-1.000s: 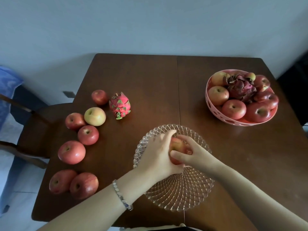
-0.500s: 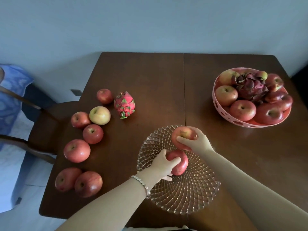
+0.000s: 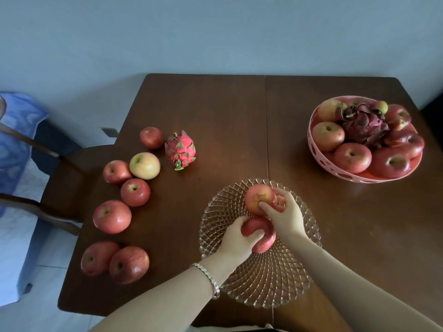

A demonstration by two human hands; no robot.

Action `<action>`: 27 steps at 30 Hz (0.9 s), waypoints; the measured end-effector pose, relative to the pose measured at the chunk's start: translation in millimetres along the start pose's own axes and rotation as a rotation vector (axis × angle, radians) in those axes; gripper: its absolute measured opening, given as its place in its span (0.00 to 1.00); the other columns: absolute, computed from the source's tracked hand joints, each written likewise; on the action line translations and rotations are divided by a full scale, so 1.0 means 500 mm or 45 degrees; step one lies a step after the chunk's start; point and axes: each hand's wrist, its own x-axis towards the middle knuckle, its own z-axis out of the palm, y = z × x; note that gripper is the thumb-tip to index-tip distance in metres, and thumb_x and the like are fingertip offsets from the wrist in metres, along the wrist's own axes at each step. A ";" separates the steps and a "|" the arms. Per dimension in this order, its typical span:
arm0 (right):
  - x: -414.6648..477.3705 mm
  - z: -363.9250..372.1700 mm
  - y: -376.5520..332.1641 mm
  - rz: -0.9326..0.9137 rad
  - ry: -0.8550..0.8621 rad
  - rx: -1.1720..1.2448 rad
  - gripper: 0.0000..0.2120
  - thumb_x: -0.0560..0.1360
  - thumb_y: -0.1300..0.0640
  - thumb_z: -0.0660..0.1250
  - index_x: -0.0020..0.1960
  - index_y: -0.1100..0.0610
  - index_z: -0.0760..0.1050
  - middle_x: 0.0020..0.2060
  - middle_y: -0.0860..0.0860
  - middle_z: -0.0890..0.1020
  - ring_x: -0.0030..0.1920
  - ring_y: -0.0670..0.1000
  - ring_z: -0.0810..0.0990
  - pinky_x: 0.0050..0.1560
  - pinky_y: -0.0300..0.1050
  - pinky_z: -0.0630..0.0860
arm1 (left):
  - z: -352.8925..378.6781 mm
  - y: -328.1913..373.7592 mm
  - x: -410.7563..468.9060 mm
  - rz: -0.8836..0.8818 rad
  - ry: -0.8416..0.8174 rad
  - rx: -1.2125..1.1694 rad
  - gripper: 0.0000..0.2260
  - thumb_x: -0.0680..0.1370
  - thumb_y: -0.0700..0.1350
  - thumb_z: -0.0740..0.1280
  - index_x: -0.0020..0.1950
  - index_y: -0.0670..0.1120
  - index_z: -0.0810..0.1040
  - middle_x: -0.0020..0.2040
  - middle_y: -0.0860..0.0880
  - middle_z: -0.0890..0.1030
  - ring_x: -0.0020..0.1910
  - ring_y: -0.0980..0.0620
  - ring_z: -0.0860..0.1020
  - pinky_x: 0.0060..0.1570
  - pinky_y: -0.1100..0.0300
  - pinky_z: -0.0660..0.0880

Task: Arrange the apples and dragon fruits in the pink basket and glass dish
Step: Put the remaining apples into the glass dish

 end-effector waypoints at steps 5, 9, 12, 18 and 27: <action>0.002 0.006 0.003 0.048 -0.034 -0.067 0.28 0.70 0.53 0.72 0.67 0.53 0.66 0.60 0.55 0.74 0.58 0.55 0.74 0.56 0.47 0.72 | -0.005 0.014 0.005 -0.150 -0.090 0.018 0.24 0.75 0.48 0.69 0.68 0.48 0.66 0.66 0.46 0.71 0.61 0.43 0.74 0.51 0.52 0.78; 0.000 -0.003 0.003 0.055 -0.076 -0.125 0.29 0.70 0.53 0.71 0.68 0.53 0.64 0.62 0.57 0.73 0.59 0.56 0.74 0.56 0.50 0.73 | -0.006 0.024 0.003 -0.277 -0.138 -0.047 0.27 0.74 0.48 0.70 0.69 0.46 0.64 0.68 0.44 0.69 0.63 0.41 0.74 0.56 0.48 0.76; -0.003 -0.011 -0.002 0.002 -0.102 -0.200 0.29 0.70 0.53 0.71 0.68 0.52 0.64 0.64 0.57 0.71 0.59 0.56 0.74 0.57 0.51 0.74 | -0.003 0.021 -0.001 -0.254 -0.098 -0.091 0.24 0.74 0.46 0.69 0.68 0.45 0.66 0.67 0.44 0.70 0.64 0.41 0.73 0.55 0.48 0.77; -0.004 -0.018 -0.019 -0.046 -0.169 -0.300 0.30 0.70 0.55 0.70 0.69 0.53 0.63 0.65 0.57 0.70 0.58 0.54 0.73 0.52 0.45 0.70 | -0.007 0.023 0.006 -0.268 -0.024 -0.073 0.22 0.76 0.43 0.67 0.68 0.45 0.66 0.69 0.43 0.67 0.65 0.40 0.70 0.54 0.46 0.79; 0.005 -0.020 -0.025 -0.035 -0.189 -0.359 0.31 0.70 0.57 0.70 0.69 0.53 0.62 0.64 0.58 0.70 0.54 0.54 0.73 0.53 0.48 0.73 | -0.065 0.036 -0.012 0.038 0.101 0.513 0.28 0.76 0.56 0.61 0.73 0.48 0.59 0.72 0.43 0.63 0.65 0.44 0.71 0.62 0.51 0.72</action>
